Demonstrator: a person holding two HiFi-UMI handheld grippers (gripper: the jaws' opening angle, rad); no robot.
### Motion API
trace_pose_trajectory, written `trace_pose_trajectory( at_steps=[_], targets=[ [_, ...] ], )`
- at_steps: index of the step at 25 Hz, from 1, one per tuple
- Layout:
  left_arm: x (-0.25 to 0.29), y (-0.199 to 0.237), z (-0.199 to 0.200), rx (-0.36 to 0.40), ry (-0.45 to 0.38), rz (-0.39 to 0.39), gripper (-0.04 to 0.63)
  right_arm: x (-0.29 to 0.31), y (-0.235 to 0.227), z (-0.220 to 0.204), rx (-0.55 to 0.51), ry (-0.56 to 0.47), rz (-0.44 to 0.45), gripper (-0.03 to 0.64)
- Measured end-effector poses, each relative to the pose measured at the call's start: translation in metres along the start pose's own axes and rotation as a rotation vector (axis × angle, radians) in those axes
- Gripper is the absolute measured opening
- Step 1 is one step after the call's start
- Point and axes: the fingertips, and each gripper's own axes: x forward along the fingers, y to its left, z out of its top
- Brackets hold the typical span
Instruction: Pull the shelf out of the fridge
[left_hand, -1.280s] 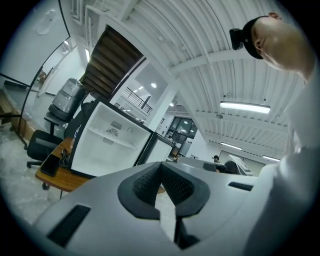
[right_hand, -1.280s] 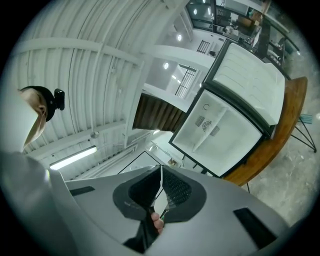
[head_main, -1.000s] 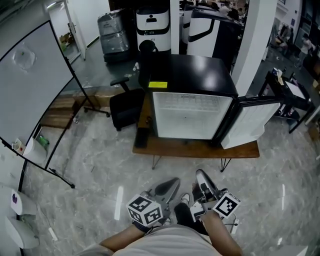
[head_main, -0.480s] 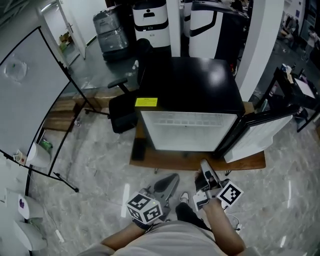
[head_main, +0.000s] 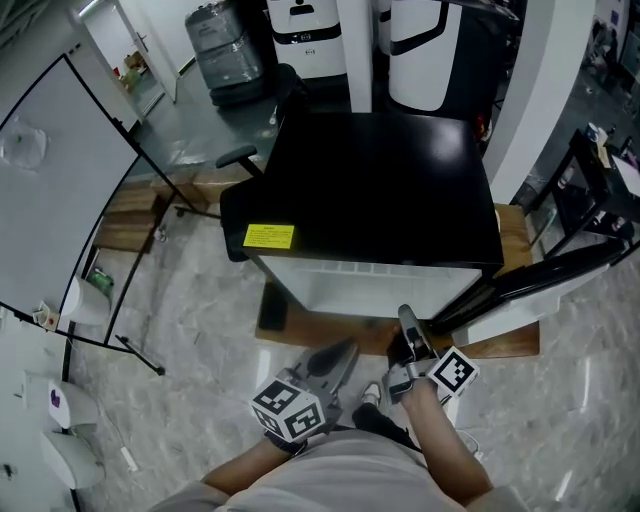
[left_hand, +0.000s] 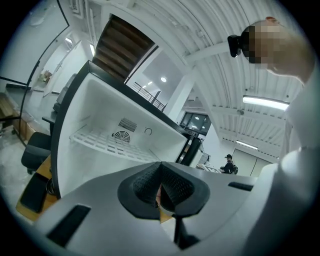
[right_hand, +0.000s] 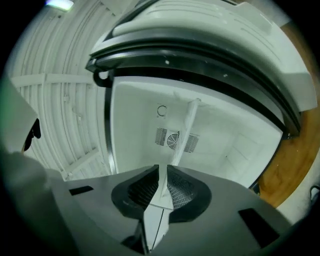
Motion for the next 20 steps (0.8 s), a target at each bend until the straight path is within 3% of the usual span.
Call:
trace_pose_trajectory(
  at_steps=[2,5,12,20],
  targets=[
    [0.006,0.008,0.001,-0.006,0.009,0.011,0.006,0.011,-0.013,0.002,0.034,-0.005,-0.009,0.031],
    [0.010,0.021,0.002,-0.017,0.016,0.016,0.006,0.023,-0.028,-0.001,0.079,-0.016,-0.019,0.100],
    [0.023,0.040,0.012,-0.006,0.059,-0.046,0.006,0.055,-0.051,0.012,0.145,-0.097,-0.019,0.126],
    [0.026,0.062,0.018,-0.007,0.094,-0.079,0.006,0.101,-0.059,0.021,0.145,-0.145,0.016,0.135]
  ],
)
